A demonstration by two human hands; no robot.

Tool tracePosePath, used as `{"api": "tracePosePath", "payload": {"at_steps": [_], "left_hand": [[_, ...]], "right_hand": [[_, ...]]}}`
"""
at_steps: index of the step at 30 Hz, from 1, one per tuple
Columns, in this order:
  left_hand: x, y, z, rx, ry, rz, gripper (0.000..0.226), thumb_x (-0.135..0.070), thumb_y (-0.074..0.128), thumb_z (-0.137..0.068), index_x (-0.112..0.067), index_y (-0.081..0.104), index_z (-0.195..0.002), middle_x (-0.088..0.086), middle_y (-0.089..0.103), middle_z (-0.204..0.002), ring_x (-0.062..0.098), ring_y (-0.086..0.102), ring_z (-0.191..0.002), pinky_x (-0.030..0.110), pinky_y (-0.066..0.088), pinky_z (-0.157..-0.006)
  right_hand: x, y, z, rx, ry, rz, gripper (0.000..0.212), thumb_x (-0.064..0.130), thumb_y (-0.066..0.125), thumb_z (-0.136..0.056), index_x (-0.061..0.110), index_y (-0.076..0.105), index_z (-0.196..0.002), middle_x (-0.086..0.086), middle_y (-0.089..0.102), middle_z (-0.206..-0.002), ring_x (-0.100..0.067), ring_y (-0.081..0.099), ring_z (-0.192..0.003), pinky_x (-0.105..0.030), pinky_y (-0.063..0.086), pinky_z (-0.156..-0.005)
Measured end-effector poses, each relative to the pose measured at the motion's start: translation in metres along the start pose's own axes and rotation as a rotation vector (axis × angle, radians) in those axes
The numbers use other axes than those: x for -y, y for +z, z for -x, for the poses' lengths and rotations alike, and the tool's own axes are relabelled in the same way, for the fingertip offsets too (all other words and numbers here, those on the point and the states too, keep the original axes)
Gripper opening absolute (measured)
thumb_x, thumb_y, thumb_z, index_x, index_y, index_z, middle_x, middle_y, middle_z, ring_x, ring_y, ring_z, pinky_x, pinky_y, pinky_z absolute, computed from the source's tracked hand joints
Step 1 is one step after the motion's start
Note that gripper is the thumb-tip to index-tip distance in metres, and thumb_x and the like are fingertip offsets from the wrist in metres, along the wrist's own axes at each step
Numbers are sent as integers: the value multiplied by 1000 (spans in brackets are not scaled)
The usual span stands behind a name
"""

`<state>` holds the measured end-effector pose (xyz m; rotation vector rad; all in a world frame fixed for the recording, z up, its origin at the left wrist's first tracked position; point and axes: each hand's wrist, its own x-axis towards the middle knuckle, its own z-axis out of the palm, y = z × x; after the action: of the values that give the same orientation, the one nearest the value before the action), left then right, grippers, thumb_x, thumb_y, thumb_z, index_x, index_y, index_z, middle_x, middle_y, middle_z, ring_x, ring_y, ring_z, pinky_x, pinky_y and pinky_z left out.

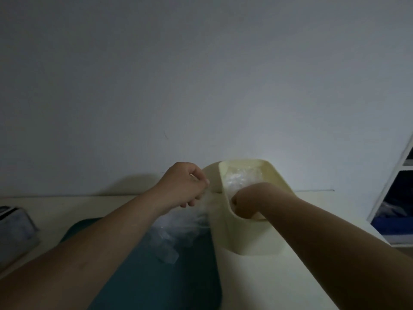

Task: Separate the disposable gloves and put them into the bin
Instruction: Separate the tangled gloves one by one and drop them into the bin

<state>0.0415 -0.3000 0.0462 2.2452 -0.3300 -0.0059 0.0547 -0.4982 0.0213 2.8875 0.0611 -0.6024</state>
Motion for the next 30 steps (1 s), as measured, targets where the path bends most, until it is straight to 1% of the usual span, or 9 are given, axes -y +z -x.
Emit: {"api": "tracePosePath", "payload": {"at_steps": [5,8,11,14,17,22,25,27,30], "left_hand": [[40,-22,18,-53,55,-123,9,-29,73,-93,-26,74,-85,-10,75,-82,2,70,-68,18,51,-59],[71,-35,32,-66,63,-318,9,-39,78,-88,-32,72,-88,-17,70,-92,-2,66,-79,24,50,-73],[109,-41,50,26,-43,-461,32,-57,80,-77,-35,70,-99,-14,63,-105,4,64,-90,31,56,-79],[140,-38,66,98,-57,-415,28,-55,77,-73,-35,68,-90,-10,69,-101,6,64,-88,31,58,-82],[162,-34,72,26,-12,-376,18,-37,78,-80,-24,69,-87,-13,66,-86,6,63,-78,25,52,-67],[182,-38,59,29,-6,-321,20,-24,74,-83,-23,64,-67,-10,58,-59,3,57,-60,23,41,-55],[173,-47,54,8,12,-194,22,-25,67,-83,-17,59,-64,-9,57,-55,2,52,-52,28,44,-55],[162,-58,54,5,10,-134,26,-37,74,-88,-20,66,-70,-8,66,-66,6,61,-59,29,50,-60],[149,-70,50,14,56,-28,23,-50,81,-82,-29,72,-81,-7,75,-82,13,71,-79,35,58,-73]], "right_hand": [[17,-43,42,-119,94,22,41,28,58,-93,13,57,-132,-5,60,-121,-28,63,-111,-45,53,-102],[44,-62,79,-437,100,103,14,20,55,-91,15,56,-105,-3,58,-100,-30,63,-105,-47,50,-100],[89,-55,87,-712,-113,-58,8,16,55,-89,17,62,-92,1,57,-87,-21,58,-85,-34,49,-77],[132,-28,65,-519,-309,-388,36,20,54,-90,26,70,-122,3,70,-113,-19,67,-95,-36,58,-83],[151,5,33,-281,-324,-558,42,20,58,-93,26,66,-134,-2,67,-132,-22,65,-115,-36,55,-101],[165,22,6,-229,-366,-656,61,40,79,-87,24,59,-143,-2,62,-135,-14,60,-113,-16,43,-88],[169,21,4,-181,-448,-596,78,43,88,-77,33,54,-147,-3,52,-139,-15,52,-124,-17,44,-101],[171,20,2,-212,-437,-524,66,54,82,-73,41,62,-134,0,51,-130,-21,52,-122,-40,49,-107],[168,20,-8,-303,-441,-823,8,32,65,-86,28,70,-82,4,71,-88,-18,69,-84,-48,60,-80]]}}
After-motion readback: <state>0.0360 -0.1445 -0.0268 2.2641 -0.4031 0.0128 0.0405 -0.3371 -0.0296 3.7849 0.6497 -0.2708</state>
